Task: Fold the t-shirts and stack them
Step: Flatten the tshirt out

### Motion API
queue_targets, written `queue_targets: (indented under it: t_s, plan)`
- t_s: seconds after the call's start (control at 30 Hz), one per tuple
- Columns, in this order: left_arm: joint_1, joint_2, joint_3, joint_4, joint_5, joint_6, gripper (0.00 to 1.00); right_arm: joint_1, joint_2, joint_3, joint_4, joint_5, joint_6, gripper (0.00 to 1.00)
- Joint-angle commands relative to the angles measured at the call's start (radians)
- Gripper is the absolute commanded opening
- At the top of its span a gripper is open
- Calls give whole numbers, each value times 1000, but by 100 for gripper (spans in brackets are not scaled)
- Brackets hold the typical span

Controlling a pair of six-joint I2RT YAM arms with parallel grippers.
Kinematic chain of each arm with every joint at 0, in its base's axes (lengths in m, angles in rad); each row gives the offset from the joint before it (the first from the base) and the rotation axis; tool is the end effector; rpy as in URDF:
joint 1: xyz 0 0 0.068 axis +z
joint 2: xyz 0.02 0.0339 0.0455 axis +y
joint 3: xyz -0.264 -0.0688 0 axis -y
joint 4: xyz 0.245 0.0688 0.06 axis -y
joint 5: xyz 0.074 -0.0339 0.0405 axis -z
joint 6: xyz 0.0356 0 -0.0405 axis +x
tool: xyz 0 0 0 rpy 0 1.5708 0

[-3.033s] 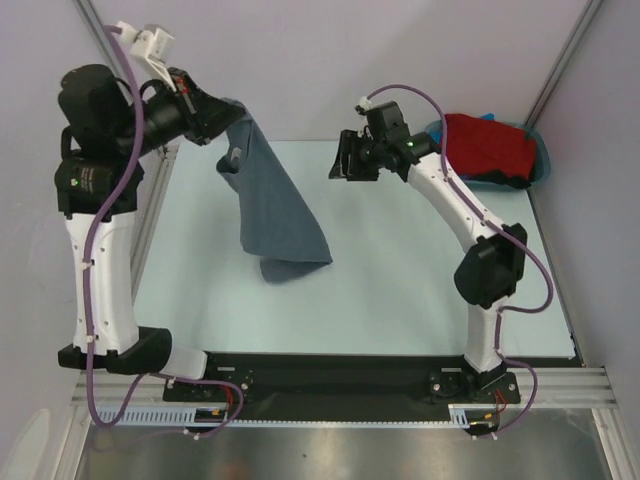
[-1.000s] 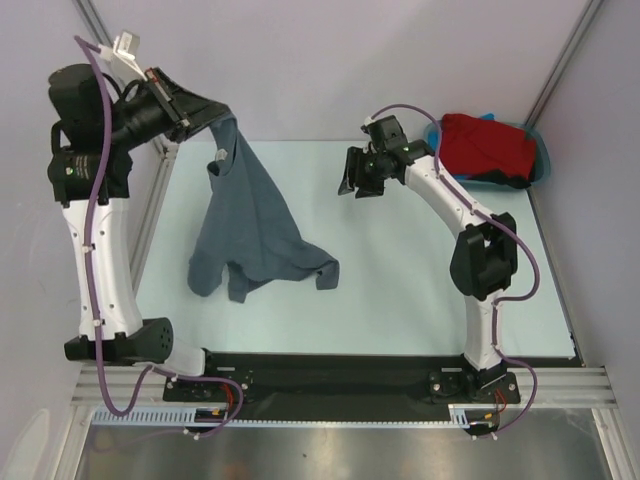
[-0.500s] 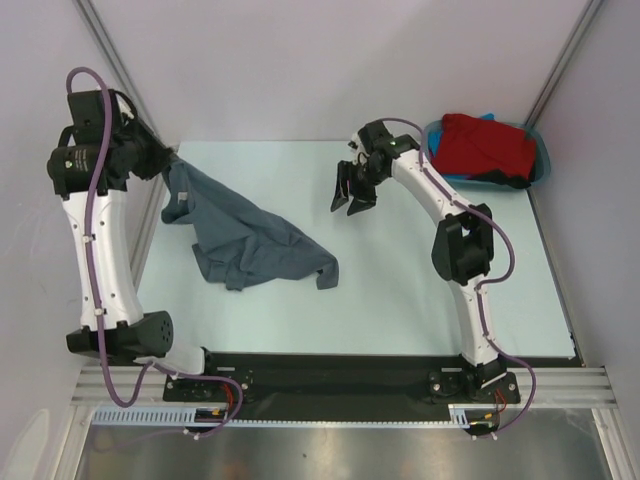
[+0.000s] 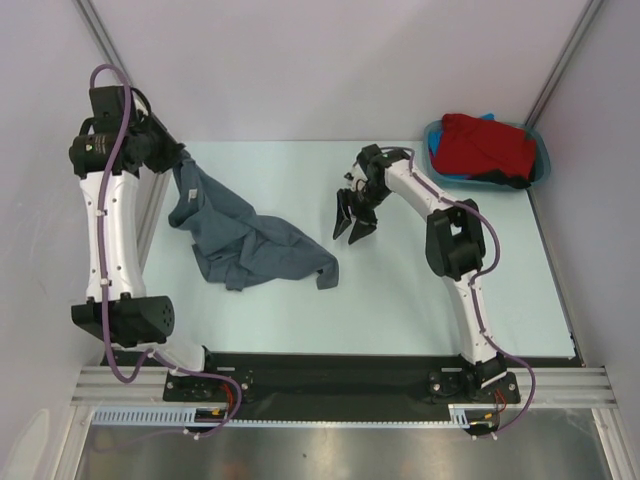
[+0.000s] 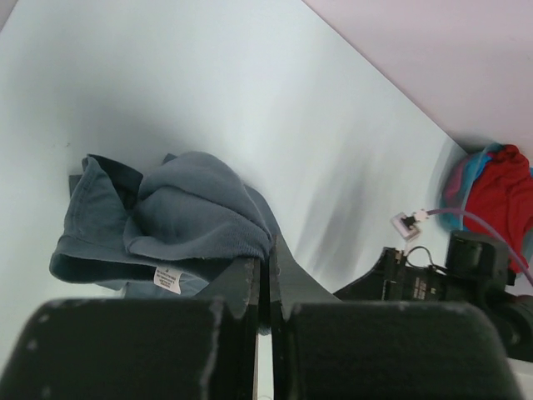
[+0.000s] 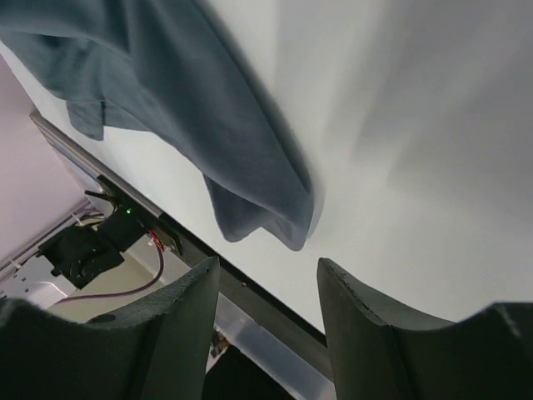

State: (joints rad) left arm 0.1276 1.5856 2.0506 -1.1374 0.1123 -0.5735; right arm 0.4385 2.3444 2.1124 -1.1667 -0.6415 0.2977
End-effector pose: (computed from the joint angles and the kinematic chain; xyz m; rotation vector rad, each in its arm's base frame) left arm 0.2996 0.0344 0.4728 -0.7195 2.1464 -0.3653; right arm 0.4203 0.2206 0.2034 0.2871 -2.8894 -0.9898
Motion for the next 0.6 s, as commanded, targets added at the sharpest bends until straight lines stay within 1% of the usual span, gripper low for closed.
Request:
queue_targets:
  t_s: [0.0,0.1,0.27,0.37,0.57]
  plan:
    - [6,-9,-4,68,52,4,0,8,26,-18,-57,-70,-48,57]
    - [6,-19,-41,93,73,11,0,31,26,-20,-59,-17,-66,58]
    - [6,-61,-128,162,127,0,1,68,70,6,-64,-20,-75,58]
    - [6,-65,-135,168,130,11,1,85,93,14,-60,-46,-74,58]
    - [6,-50,-113,150,148,29,1,115,116,17,-41,-32,-62,57]
